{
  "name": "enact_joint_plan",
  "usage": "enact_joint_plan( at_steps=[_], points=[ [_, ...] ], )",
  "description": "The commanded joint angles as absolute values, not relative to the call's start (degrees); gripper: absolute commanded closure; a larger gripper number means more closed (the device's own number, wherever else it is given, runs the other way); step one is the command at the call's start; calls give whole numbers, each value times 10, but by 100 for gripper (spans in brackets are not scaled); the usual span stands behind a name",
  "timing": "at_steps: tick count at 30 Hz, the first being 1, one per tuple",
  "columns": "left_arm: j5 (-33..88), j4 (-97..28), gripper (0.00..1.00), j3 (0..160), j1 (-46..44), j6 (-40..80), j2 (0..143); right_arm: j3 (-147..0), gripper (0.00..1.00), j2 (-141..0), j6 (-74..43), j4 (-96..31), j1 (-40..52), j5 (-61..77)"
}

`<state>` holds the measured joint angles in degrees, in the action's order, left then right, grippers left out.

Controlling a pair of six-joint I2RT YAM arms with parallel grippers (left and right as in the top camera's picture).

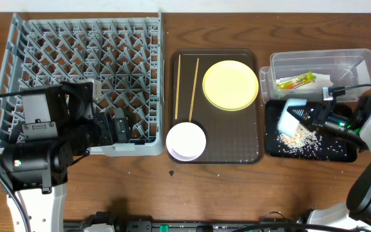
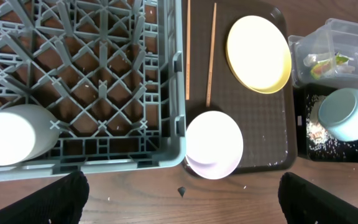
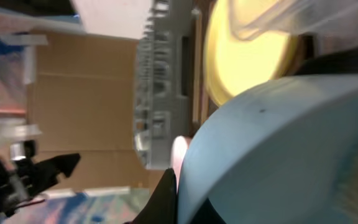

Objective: Sort waste into correct bins and load items into the dishwasher
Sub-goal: 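Tip the rice from the blue bowl onto the black tray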

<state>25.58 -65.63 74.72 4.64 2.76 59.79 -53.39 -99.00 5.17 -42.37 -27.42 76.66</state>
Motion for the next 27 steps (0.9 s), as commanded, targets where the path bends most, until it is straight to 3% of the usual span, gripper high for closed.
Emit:
enact_joint_plan(
  at_steps=[1, 3, 6, 10, 13, 16, 18, 21, 23, 26, 27],
  points=[
    [263, -657, 2, 752, 44, 24, 599, -535, 99, -990, 96, -416, -286, 796],
    [263, -657, 2, 752, 44, 24, 599, -535, 99, -990, 24, -426, -285, 751],
    [263, -657, 2, 752, 44, 24, 599, -535, 99, -989, 173, -469, -284, 884],
    [263, -657, 2, 752, 44, 24, 599, -535, 99, -989, 124, -477, -284, 809],
    [263, -657, 2, 752, 44, 23, 599, -535, 99, -987, 231, -490, -284, 841],
    [263, -657, 2, 752, 44, 24, 599, -535, 99, -985, 144, -477, -284, 796],
    [263, -657, 2, 752, 44, 23, 599, -535, 99, -978, 227, -503, -284, 844],
    [263, -657, 2, 752, 44, 24, 599, -535, 99, -976, 127, -500, -284, 822],
    [263, -657, 2, 752, 44, 24, 599, -535, 99, -968, 199, -513, -282, 871],
    [263, -657, 2, 752, 44, 24, 599, -536, 99, -969, 1, -472, -283, 748],
    [263, -657, 2, 752, 44, 24, 599, -536, 99, -965, 30, -474, -281, 786]
  ],
)
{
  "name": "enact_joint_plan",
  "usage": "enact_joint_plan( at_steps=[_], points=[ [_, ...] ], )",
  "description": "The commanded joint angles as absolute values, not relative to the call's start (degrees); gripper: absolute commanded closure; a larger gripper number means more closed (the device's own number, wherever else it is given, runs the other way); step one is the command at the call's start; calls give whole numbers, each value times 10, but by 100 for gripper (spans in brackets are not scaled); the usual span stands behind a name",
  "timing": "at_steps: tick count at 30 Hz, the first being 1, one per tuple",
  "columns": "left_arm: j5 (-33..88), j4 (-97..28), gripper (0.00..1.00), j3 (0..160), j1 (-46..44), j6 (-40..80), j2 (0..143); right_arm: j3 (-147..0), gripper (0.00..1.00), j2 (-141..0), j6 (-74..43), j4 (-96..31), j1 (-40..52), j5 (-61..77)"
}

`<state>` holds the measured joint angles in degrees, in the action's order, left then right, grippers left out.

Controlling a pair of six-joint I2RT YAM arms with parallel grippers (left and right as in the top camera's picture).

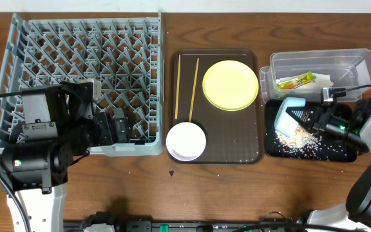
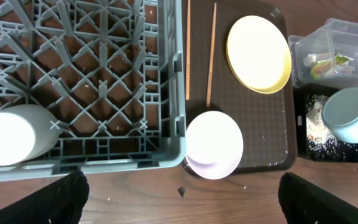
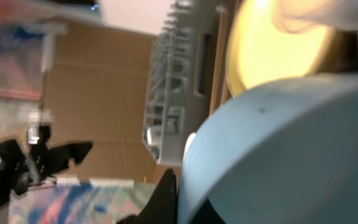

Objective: Sort waste into correct bins and load items into the dishwasher
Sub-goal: 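Tip the rice from the blue bowl onto the black tray, then set the empty blue bowl back on the brown tray with the right gripper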

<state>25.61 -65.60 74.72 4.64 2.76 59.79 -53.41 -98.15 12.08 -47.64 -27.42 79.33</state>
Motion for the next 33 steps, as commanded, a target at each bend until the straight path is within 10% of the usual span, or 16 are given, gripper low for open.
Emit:
enact_joint_plan(
  at_steps=[1, 4, 6, 11, 15, 26, 33],
  points=[
    [263, -657, 2, 752, 44, 23, 599, -536, 99, -962, 86, -468, -281, 815],
    [263, -657, 2, 752, 44, 24, 599, -536, 99, -960, -81, -422, -282, 666],
    [263, -657, 2, 752, 44, 24, 599, -536, 99, -951, 62, -438, -274, 865],
    [263, -657, 2, 752, 44, 24, 599, -536, 99, -945, -69, -408, -272, 679],
    [263, -657, 2, 752, 44, 23, 599, -539, 99, -939, 57, -437, -259, 885],
    [263, -657, 2, 752, 44, 24, 599, -540, 99, -865, 13, -474, -156, 602],
    [263, -657, 2, 752, 44, 23, 599, -543, 99, -714, -95, -460, 144, 201]
  ],
)
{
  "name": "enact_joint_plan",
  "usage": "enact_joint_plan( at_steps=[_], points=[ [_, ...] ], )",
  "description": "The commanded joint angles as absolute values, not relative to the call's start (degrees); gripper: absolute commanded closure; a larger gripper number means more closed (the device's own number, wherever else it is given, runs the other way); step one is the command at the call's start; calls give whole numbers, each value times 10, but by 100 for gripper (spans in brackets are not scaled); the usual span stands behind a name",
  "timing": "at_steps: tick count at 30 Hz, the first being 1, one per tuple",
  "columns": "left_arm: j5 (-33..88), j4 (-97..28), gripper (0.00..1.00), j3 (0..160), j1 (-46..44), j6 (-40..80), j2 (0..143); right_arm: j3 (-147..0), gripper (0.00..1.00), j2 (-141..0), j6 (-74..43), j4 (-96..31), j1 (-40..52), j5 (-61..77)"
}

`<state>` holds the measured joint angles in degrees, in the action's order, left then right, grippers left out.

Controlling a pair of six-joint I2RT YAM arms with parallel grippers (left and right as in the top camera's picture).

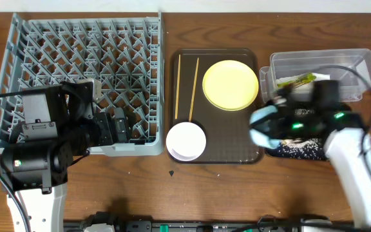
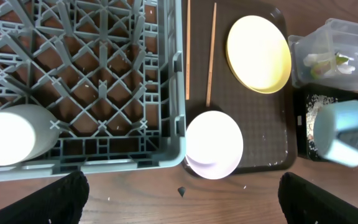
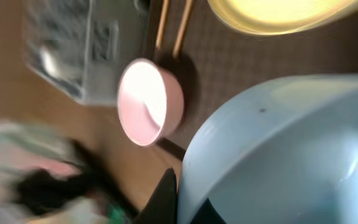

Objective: Sort waste into correct bins and load items into the dishwasher
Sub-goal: 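Set the empty blue bowl back on the brown tray with the right gripper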

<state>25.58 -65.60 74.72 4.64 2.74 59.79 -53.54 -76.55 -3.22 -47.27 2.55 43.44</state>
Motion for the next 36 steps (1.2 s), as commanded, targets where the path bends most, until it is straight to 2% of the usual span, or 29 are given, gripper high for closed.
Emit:
enact_joint_plan(
  at_steps=[1, 5, 8, 11, 14, 16, 17, 18, 21, 27, 31, 33, 36],
  points=[
    [263, -657, 2, 752, 44, 24, 599, -543, 99, -707, -104, -451, 187, 158],
    [263, -657, 2, 752, 44, 24, 599, -542, 99, -722, -132, -419, 328, 13],
    [263, -657, 2, 752, 44, 24, 599, -542, 99, -763, -157, -411, 398, -74],
    [263, -657, 2, 752, 44, 24, 599, -542, 99, -817, -192, -406, 427, -132],
    [263, -657, 2, 752, 44, 24, 599, -542, 98, -868, -195, -392, 428, -113],
    [263, -657, 2, 752, 44, 24, 599, -542, 91, -894, -194, -385, 428, -89],
    [263, -657, 2, 752, 44, 23, 599, -542, 84, -903, -192, -383, 428, -85],
    [263, -657, 2, 752, 44, 24, 599, -542, 69, -911, -192, -377, 428, -86],
    [264, -656, 2, 752, 44, 24, 599, -548, 52, -900, -193, -368, 428, -81],
    [253, -642, 2, 752, 44, 24, 599, -585, 36, -837, -213, -371, 411, -72],
    [325, -595, 2, 752, 35, 31, 606, -610, 27, -778, -249, -388, 357, -47],
    [297, -584, 2, 754, 7, 47, 623, -616, 26, -752, -263, -395, 320, -33],
    [194, -592, 2, 760, -59, 77, 667, -620, 24, -715, -272, -397, 253, 7]
  ],
)
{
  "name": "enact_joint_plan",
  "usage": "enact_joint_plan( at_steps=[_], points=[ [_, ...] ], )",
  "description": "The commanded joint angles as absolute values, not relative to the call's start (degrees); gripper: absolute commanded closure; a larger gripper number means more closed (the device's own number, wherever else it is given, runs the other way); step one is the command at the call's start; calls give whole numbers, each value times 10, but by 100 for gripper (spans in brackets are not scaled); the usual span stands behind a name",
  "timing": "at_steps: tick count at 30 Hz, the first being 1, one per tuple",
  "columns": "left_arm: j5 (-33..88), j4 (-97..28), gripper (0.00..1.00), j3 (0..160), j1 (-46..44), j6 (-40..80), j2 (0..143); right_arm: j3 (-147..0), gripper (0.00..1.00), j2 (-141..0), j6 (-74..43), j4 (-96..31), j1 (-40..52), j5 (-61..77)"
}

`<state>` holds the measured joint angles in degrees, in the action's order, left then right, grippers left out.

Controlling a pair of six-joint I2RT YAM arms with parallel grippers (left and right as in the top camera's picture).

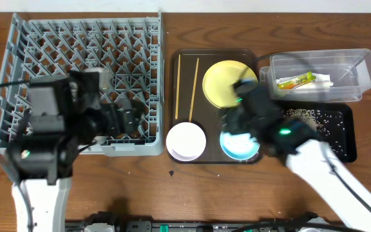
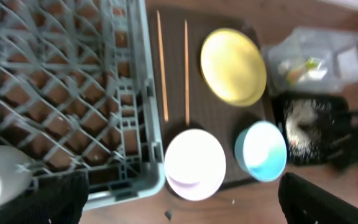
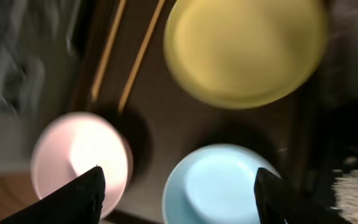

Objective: Sort waste into correct bins and load items into the dishwasher
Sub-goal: 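Set the empty blue bowl back on the brown tray with the right gripper, then grasp a wooden chopstick on the brown tray with the left gripper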

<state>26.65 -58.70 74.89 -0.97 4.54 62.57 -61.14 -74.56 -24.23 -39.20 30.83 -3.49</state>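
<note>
A light blue bowl [image 1: 240,145] [image 3: 222,186] [image 2: 261,151] rests on the front right of the brown tray [image 1: 214,57]. My right gripper [image 3: 179,198] [image 1: 242,122] hovers open just above it, holding nothing. Beside the bowl on the tray are a pinkish-white bowl [image 1: 185,140], a yellow plate [image 1: 227,84] and two chopsticks [image 1: 185,78]. The grey dish rack [image 1: 82,58] stands at the left, a white cup in its near part. My left gripper [image 2: 179,204] [image 1: 124,121] is open and empty over the rack's front right corner.
At the back right a clear bin [image 1: 317,72] holds a green and yellow wrapper [image 1: 296,80]. In front of it lies a black tray [image 1: 321,129] strewn with rice. Bare wooden table [image 1: 172,193] runs along the front.
My right gripper held the blue bowl over the tray's right edge; now the bowl sits on the tray and the gripper is open above it. The left arm has shifted and its view is wider.
At the two oldest moments my right gripper held the blue bowl tipped over the black tray, rice lying below it. Then it had the bowl at the brown tray's right edge. Now the bowl stands let go on that tray, by the pinkish-white bowl.
</note>
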Motion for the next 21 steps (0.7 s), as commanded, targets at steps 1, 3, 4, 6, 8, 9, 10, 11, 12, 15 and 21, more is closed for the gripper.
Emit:
enact_joint_plan(
  at_steps=[1, 3, 4, 6, 8, 9, 10, 11, 12, 15, 21],
  points=[
    [165, -595, 2, 765, -86, 79, 688, -620, 23, -706, -272, -399, 232, 23],
    [112, -595, 2, 788, -144, 88, 742, -620, 23, -688, -272, -410, 182, 56],
    [93, -595, 2, 803, -166, 90, 769, -620, 23, -683, -272, -415, 163, 67],
    [58, -596, 2, 841, -204, 89, 832, -620, 23, -675, -272, -431, 119, 94],
    [48, -599, 2, 883, -229, 86, 898, -619, 23, -673, -272, -446, 84, 119],
    [49, -597, 2, 908, -238, 86, 936, -619, 23, -674, -272, -458, 69, 126],
    [49, -595, 2, 927, -243, 84, 966, -619, 23, -674, -272, -466, 61, 126],
    [49, -591, 2, 948, -249, 77, 1000, -619, 23, -674, -271, -477, 55, 125],
    [49, -585, 2, 962, -252, 69, 1026, -619, 23, -674, -270, -483, 52, 125],
    [49, -552, 5, 980, -258, 62, 1086, -619, 24, -674, -256, -498, 51, 125],
    [49, -476, 33, 980, -261, 56, 1164, -619, 24, -674, -256, -508, 51, 125]
  ],
)
